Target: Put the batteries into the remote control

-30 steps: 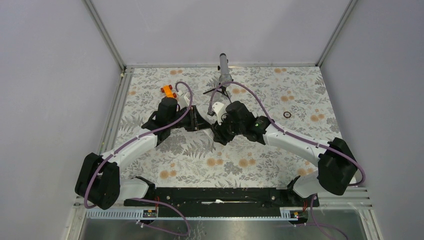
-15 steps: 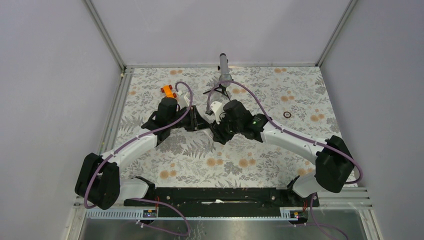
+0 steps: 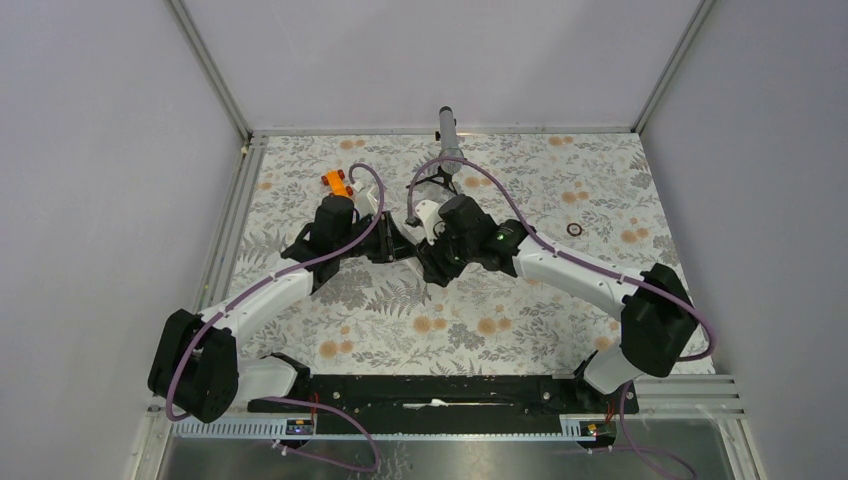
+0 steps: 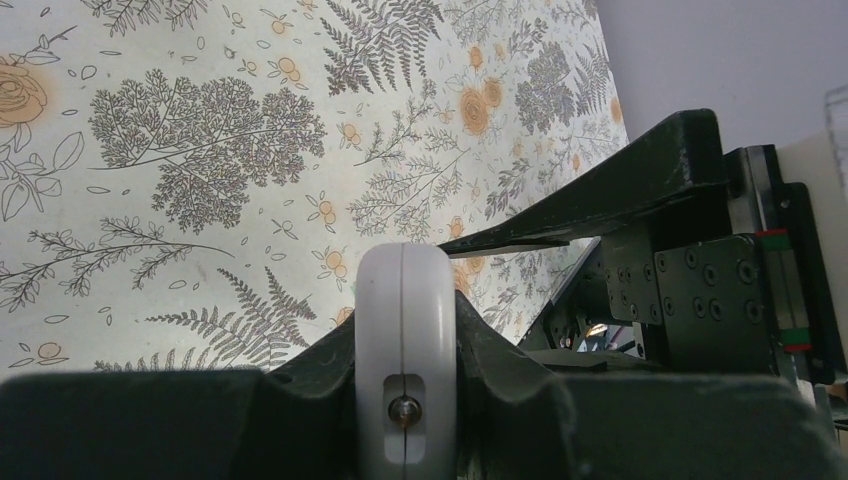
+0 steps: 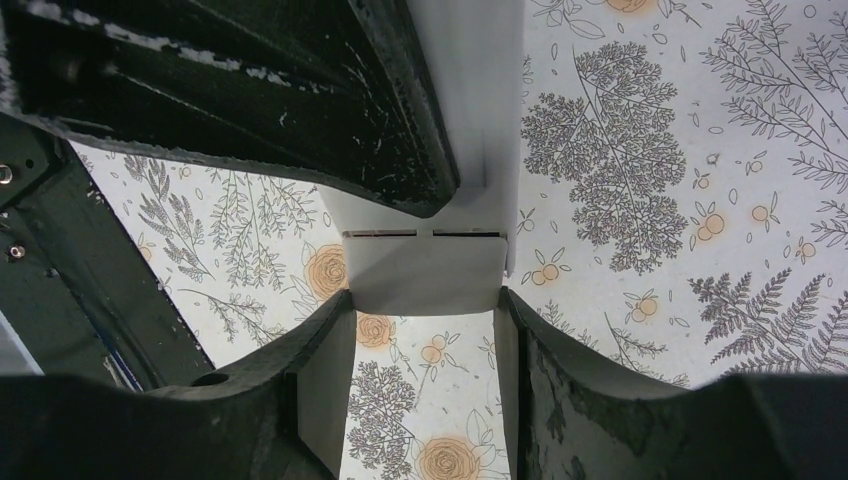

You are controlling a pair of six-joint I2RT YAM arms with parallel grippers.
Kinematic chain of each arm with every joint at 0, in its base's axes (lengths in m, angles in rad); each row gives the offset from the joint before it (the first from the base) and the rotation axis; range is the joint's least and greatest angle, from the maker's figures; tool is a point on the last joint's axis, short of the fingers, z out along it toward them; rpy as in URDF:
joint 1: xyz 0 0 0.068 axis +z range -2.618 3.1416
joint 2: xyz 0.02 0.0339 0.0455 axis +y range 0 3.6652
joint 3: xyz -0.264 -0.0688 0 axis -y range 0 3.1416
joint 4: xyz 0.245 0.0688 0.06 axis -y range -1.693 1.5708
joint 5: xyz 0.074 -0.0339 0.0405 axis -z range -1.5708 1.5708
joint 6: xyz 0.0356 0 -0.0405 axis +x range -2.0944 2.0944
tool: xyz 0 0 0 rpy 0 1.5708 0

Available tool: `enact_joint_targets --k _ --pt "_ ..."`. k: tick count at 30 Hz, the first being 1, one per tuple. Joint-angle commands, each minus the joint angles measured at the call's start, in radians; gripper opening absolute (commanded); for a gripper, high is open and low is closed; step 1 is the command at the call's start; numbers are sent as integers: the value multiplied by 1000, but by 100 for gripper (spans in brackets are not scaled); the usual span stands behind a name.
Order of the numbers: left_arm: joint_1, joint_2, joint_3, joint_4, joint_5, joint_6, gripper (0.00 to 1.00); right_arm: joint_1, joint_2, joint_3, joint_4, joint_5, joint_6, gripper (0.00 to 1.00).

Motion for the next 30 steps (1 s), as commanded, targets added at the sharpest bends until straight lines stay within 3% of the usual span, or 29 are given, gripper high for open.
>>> enact_joint_targets --k 1,19,30 --pt "-20 -42 44 54 69 -8 0 6 26 50 -1 37 -1 39" --pt "-33 20 72 10 223 -49 0 10 53 80 84 165 49 40" --pt "-31 34 90 -36 224 -50 0 10 51 79 111 165 85 42"
